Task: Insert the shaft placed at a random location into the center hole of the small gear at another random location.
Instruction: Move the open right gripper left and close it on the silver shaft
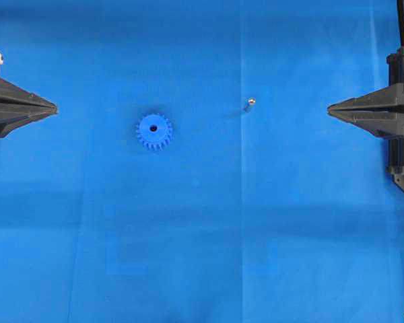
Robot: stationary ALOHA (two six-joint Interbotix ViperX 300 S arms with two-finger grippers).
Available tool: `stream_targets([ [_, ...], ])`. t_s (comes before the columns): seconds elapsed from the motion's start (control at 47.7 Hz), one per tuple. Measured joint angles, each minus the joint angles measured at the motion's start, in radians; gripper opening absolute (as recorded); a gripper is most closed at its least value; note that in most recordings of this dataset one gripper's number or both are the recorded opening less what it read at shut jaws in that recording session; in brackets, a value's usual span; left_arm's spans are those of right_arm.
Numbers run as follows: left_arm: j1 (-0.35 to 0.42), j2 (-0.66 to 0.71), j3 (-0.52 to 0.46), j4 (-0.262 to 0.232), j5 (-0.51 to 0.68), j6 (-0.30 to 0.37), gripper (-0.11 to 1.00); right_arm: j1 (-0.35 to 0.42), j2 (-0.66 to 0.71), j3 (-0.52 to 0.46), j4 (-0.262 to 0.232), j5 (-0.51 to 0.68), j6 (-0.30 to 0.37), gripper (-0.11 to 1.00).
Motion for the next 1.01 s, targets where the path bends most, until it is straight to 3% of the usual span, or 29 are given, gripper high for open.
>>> stream_targets([
  [0.126, 0.000, -0.005, 0.000, 0.000, 0.009, -0.009, 0.00, 0.000, 0.003, -0.005, -0.005, 0.012, -0.015, -0.06],
  [0.315, 0.000, -0.020, 0.000, 0.000, 0.025, -0.011, 0.00, -0.002, 0.011, -0.018, -0.006, 0.049, -0.015, -0.06],
  [0.587, 0.000, -0.021, 0.002, 0.000, 0.026, -0.011, 0.00, -0.044, 0.101, -0.017, -0.003, 0.014, -0.011, -0.02],
  [0.671, 0.000, -0.021, 0.000, 0.002, 0.026, -0.012, 0.00, -0.064, 0.152, -0.017, 0.012, -0.020, -0.011, 0.10],
  [0.734, 0.000, -0.020, 0.002, 0.000, 0.026, -0.012, 0.00, -0.080, 0.195, -0.015, 0.023, -0.044, -0.011, 0.24],
  [0.923, 0.000, -0.021, 0.002, 0.002, 0.026, -0.011, 0.00, -0.132, 0.360, -0.015, 0.058, -0.141, -0.011, 0.80],
  [1.007, 0.002, -0.021, 0.002, 0.000, 0.026, -0.012, 0.00, -0.150, 0.457, -0.015, 0.067, -0.193, -0.011, 0.79],
])
